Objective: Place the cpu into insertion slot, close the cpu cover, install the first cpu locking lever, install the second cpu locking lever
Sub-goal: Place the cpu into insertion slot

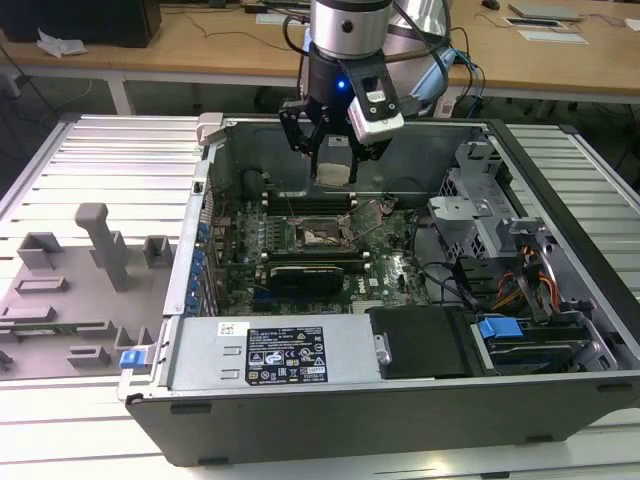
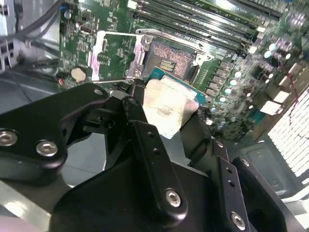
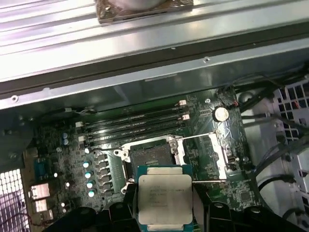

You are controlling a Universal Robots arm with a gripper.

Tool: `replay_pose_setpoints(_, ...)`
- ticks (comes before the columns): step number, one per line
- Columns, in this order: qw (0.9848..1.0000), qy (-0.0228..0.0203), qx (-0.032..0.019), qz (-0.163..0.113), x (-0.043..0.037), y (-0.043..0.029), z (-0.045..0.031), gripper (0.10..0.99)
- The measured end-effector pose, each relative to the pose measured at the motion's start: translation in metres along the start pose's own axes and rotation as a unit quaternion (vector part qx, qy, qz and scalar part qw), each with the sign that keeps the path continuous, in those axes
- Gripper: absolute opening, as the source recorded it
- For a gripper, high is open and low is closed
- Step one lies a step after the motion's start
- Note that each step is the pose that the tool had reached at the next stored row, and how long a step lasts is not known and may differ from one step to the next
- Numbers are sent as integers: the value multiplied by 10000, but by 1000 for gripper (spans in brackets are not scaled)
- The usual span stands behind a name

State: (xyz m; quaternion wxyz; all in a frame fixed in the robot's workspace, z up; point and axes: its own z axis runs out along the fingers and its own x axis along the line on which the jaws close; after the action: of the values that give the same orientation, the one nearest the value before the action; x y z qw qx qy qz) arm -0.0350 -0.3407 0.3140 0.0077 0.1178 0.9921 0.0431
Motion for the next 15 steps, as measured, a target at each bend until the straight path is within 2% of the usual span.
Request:
replay_pose_setpoints(1, 9998, -17, 1, 197, 0, -1, 8, 541)
replay_pose_setpoints(4, 9988, -42, 3, 486, 0, -1, 16, 541)
replay_pose_setpoints(7, 9950, -87, 5, 991, 0, -2, 26, 541)
replay_pose_setpoints(9, 9929, -104, 6, 1184, 0, -3, 29, 541)
replay_pose_setpoints(11, 9884, -133, 7, 1511, 0, -3, 34, 541)
replay_pose_setpoints(13, 9852, -150, 8, 1707, 0, -3, 37, 541)
replay_pose_setpoints(14, 9818, -165, 9, 1889, 0, -4, 40, 541)
replay_pose_setpoints(15, 9796, -175, 10, 2001, 0, -4, 42, 541)
